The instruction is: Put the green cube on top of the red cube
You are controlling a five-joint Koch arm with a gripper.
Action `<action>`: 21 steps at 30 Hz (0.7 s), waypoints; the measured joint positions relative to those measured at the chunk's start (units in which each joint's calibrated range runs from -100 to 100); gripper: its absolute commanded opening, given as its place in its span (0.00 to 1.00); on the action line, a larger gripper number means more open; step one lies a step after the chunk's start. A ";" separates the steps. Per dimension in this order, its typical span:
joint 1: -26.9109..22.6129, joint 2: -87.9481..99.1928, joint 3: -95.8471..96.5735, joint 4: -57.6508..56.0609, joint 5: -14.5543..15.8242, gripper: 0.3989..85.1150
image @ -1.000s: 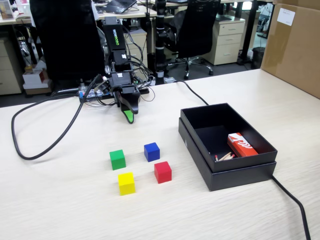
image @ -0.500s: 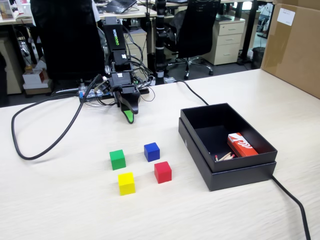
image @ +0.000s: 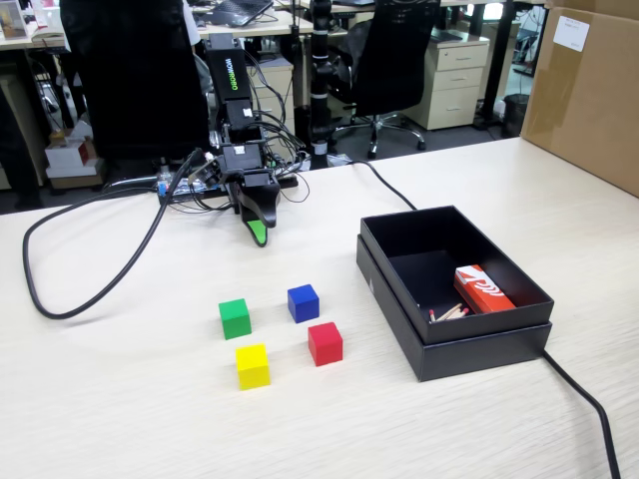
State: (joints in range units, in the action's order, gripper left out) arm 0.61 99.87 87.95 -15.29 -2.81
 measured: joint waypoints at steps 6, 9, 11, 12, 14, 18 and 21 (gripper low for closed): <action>-0.05 0.00 0.00 0.08 0.00 0.58; 0.05 0.00 0.00 0.00 0.00 0.58; 0.20 0.00 0.00 0.00 0.00 0.57; 0.39 0.00 -0.09 0.00 0.05 0.56; 0.83 -0.13 -1.64 -0.15 0.10 0.56; 1.03 -3.11 -8.49 -8.05 0.29 0.56; 0.98 -7.90 -16.70 -14.25 0.68 0.56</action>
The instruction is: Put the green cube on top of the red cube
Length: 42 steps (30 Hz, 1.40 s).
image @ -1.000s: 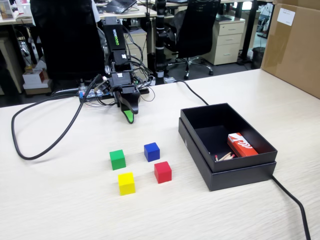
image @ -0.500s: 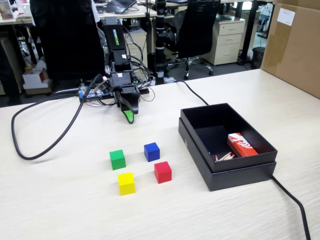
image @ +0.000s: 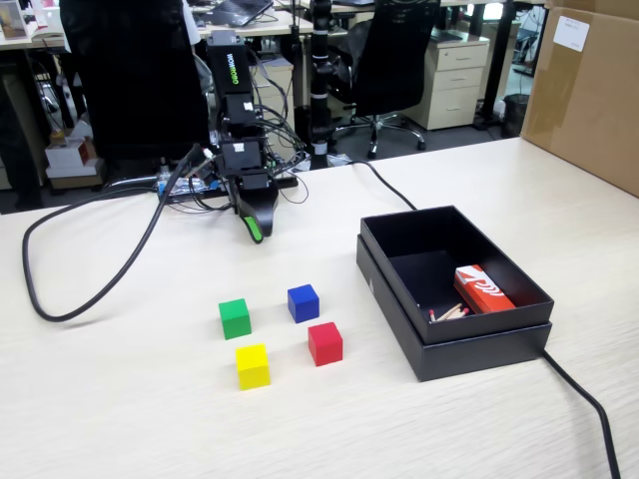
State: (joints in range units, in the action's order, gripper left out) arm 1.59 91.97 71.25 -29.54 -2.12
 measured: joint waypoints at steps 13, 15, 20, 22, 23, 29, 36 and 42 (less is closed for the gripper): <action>5.32 -43.24 -39.34 -6.74 -2.98 0.55; 5.81 -48.16 -43.63 -6.74 -3.91 0.55; 7.08 -59.68 -51.76 -6.81 -5.03 0.55; 7.42 -64.72 -54.95 -6.74 -5.52 0.55; 7.52 -66.15 -54.95 -6.74 -5.76 0.55; 7.57 -73.27 -54.86 -6.74 -6.54 0.55; 7.23 -77.28 -56.69 -6.74 -6.59 0.55; 7.28 -81.04 -59.24 -6.74 -6.89 0.55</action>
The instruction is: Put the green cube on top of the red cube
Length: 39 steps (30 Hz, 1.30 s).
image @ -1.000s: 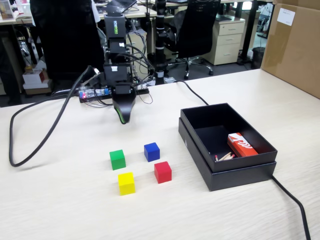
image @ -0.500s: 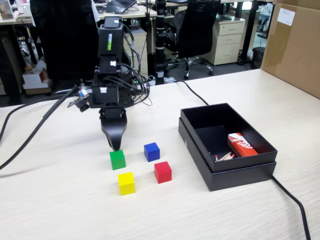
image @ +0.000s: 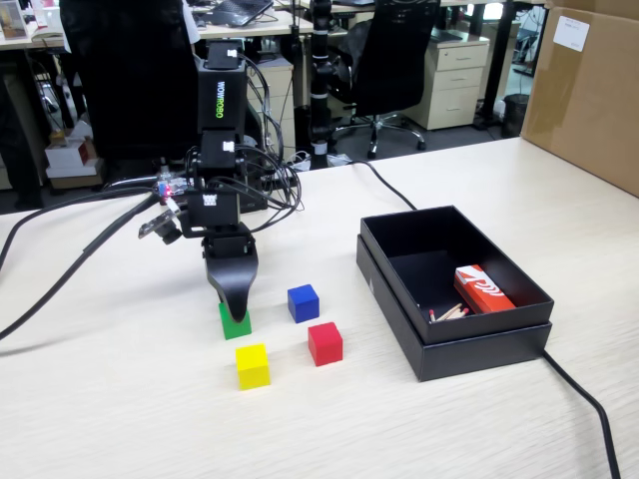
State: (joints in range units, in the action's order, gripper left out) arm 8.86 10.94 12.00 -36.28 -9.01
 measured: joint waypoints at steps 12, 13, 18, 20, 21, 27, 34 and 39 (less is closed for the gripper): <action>0.44 -3.24 -1.83 0.08 -0.93 0.24; 0.44 -3.37 -1.92 0.08 -1.03 0.17; 0.49 -3.50 -2.28 0.00 -1.37 0.00; 0.49 -3.50 -2.28 0.08 -1.37 0.00; 0.49 -3.11 -2.28 0.00 -1.37 0.00; -1.12 8.54 -2.01 0.00 0.59 0.01; -8.25 13.98 -15.24 -7.28 7.62 0.01; -9.62 5.05 -24.83 -7.51 10.50 0.01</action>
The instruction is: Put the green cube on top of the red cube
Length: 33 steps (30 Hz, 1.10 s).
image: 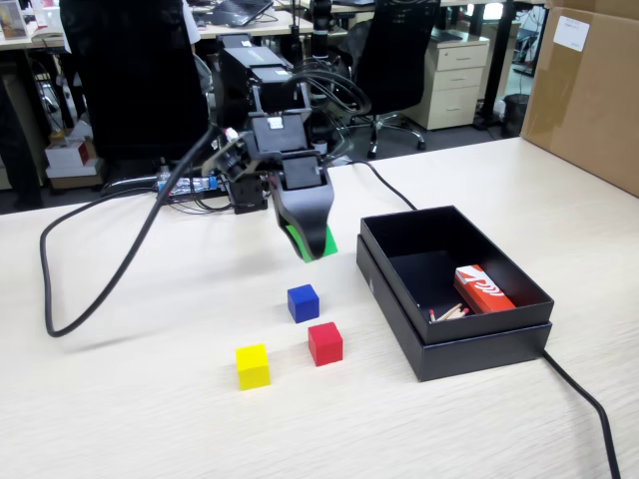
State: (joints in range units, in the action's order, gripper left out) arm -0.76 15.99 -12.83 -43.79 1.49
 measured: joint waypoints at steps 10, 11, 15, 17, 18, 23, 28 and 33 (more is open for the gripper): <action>0.00 -18.51 -9.95 0.00 1.71 0.01; 0.10 -20.19 -9.86 0.08 2.00 0.01; 0.59 -25.89 -10.59 0.00 2.15 0.01; 0.54 -26.15 -10.59 0.08 2.20 0.01; 0.59 -26.15 -10.59 0.08 2.20 0.01; 0.44 -26.67 -10.59 0.08 2.20 0.23; 0.29 -26.67 -10.59 -0.39 2.15 0.37; 0.10 -26.67 -10.59 -0.70 2.15 0.46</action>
State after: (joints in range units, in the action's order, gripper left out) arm -0.66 -10.68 -23.41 -44.48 3.64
